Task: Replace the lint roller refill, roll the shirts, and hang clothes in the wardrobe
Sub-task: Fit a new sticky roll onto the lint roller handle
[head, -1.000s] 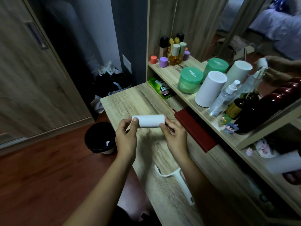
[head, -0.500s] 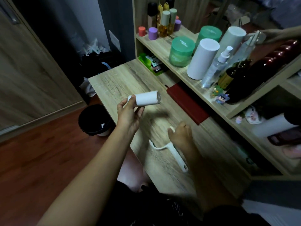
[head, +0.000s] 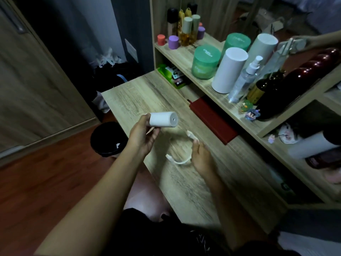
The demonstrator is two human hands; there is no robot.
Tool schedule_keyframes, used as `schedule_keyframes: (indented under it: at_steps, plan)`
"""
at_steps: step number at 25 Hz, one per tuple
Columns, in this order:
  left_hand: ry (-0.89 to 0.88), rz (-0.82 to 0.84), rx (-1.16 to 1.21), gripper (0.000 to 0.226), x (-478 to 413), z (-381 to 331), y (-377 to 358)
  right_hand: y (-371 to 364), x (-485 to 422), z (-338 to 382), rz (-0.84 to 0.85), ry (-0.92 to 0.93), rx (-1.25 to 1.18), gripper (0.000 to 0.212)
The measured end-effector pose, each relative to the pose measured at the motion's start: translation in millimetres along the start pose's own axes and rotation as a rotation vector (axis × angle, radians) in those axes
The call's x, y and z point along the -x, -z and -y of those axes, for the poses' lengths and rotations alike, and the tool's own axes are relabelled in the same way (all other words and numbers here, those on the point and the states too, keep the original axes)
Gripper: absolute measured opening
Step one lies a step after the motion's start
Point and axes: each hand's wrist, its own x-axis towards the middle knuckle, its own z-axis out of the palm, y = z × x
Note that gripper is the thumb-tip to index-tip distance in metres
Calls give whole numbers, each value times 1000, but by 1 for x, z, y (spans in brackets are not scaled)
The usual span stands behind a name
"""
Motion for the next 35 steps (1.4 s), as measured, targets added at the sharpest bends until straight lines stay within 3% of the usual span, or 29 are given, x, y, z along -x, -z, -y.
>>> schedule_keyframes:
  at_steps: [3,7,11,15,18,25,29,35]
  plan:
    - [-7,56,-139,6,0,-8,6,45,2,43,10,298,-162,45]
    - [-69,200,-350,11,2,-11,6,70,-4,76,16,468,81,43]
    - [-124,290,-422,23,7,-12,4,70,-9,84,58,493,247,41]
    - [-145,304,-417,7,7,-10,4,67,-9,88,79,503,263,40]
    - [-160,317,-429,8,11,-9,3,64,-9,88,70,497,272,40]
    - [-57,350,-416,35,23,-5,-12,55,-9,98,8,494,270,40]
    - [-148,250,-523,59,31,-2,-24,52,-5,108,-23,462,251,42]
    - [-205,200,-665,69,26,-6,-22,50,-4,115,-36,398,262,45]
